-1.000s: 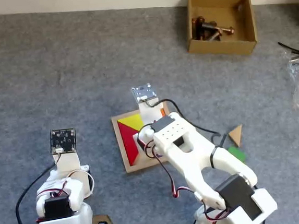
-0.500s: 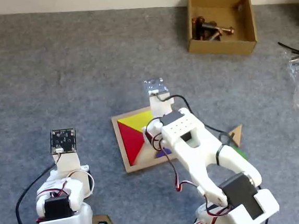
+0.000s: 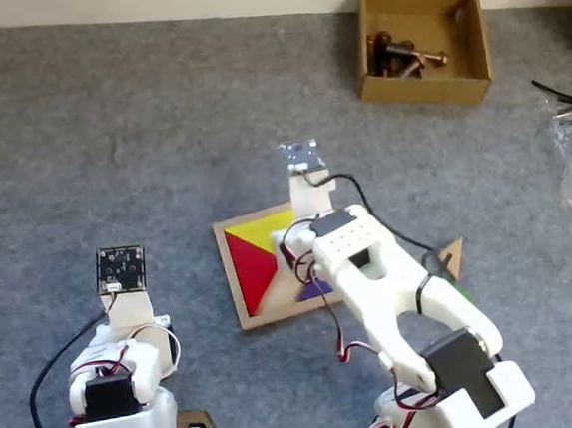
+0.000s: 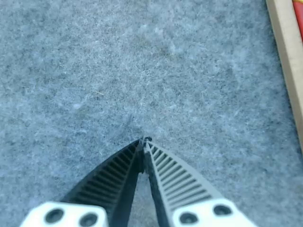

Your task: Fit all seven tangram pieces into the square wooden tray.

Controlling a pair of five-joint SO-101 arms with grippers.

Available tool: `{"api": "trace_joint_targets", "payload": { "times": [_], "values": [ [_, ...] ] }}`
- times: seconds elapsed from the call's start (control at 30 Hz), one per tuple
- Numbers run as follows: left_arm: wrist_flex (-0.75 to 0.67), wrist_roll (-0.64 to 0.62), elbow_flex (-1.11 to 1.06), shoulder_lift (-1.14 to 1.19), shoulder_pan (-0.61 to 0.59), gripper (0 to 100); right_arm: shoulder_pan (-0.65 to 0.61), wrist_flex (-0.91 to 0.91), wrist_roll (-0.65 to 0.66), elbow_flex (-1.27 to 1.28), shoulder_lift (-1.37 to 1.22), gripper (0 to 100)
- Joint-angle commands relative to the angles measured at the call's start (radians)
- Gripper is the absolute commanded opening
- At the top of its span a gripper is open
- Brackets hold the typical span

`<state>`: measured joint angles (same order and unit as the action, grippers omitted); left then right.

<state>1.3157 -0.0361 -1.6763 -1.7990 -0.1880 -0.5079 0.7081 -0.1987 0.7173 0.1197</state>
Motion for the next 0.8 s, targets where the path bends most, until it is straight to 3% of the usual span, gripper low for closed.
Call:
{"api": "trace_joint_targets", "payload": {
  "times": [0.0, 0.17, 0.57, 0.77],
  "values": [
    [0.008, -0.002, -0.021, 0.007, -0.008, 0, 0.018, -0.021, 0.009, -0.010, 0.058, 0.4],
    [0.008, -0.002, -0.021, 0.007, -0.008, 0, 0.012, -0.010, 0.009, -0.010, 0.061, 0.4],
    [0.008, -0.002, -0.021, 0.007, -0.008, 0, 0.019, 0.326, 0.011, -0.214, 0.177, 0.4],
    [0.008, -0.002, -0.021, 0.007, -0.008, 0, 0.168, 0.364, 0.011, -0.240, 0.283, 0.4]
  ]
}}
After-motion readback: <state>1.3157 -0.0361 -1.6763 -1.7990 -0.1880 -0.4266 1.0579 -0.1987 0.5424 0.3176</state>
